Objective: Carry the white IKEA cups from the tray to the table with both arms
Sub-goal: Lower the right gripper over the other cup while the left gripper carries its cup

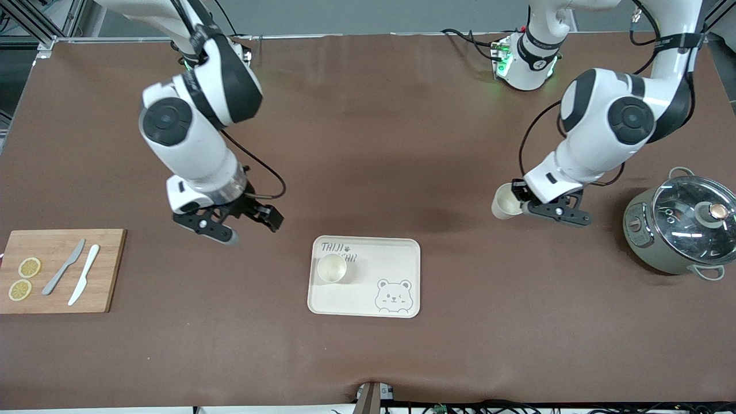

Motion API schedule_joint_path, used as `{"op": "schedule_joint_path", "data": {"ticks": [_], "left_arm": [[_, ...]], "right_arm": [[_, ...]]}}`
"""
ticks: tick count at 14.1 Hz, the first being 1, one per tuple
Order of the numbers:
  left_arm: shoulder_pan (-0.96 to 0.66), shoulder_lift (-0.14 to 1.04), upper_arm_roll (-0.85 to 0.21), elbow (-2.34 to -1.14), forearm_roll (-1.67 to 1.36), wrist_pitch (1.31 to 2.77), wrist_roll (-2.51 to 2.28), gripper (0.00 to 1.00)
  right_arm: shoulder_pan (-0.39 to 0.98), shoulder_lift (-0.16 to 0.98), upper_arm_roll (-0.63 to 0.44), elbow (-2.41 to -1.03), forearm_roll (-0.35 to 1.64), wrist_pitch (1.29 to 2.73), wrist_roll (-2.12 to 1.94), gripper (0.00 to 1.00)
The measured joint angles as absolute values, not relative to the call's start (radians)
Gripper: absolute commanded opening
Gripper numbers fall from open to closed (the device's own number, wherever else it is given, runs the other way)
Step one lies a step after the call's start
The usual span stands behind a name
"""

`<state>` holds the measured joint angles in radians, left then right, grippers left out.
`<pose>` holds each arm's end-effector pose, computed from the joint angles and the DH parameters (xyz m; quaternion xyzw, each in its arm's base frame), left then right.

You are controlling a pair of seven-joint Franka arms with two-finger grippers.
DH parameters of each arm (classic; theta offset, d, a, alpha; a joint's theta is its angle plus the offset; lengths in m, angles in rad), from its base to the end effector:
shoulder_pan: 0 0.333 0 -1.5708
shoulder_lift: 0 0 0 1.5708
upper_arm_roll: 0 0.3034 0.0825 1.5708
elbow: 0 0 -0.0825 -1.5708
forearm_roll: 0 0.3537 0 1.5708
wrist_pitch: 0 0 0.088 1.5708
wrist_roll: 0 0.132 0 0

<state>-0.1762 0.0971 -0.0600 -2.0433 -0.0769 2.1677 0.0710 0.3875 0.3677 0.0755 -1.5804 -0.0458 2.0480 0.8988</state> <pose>0.5294 -0.1317 0.3764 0.9906 -0.1318 0.0107 0.0360 0.5819 0.2805 0.4109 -0.9764 0.2098 -0.0439 0.0260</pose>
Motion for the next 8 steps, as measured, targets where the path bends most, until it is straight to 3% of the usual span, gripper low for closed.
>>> {"op": "schedule_joint_path", "data": {"ticks": [8], "left_arm": [[-0.114, 0.067, -0.061, -2.241, -0.114, 2.387, 0.207, 0.0]], "right_arm": [[0.448, 0.584, 0.063, -1.417, -0.096, 2.101, 1.05, 1.0]]}}
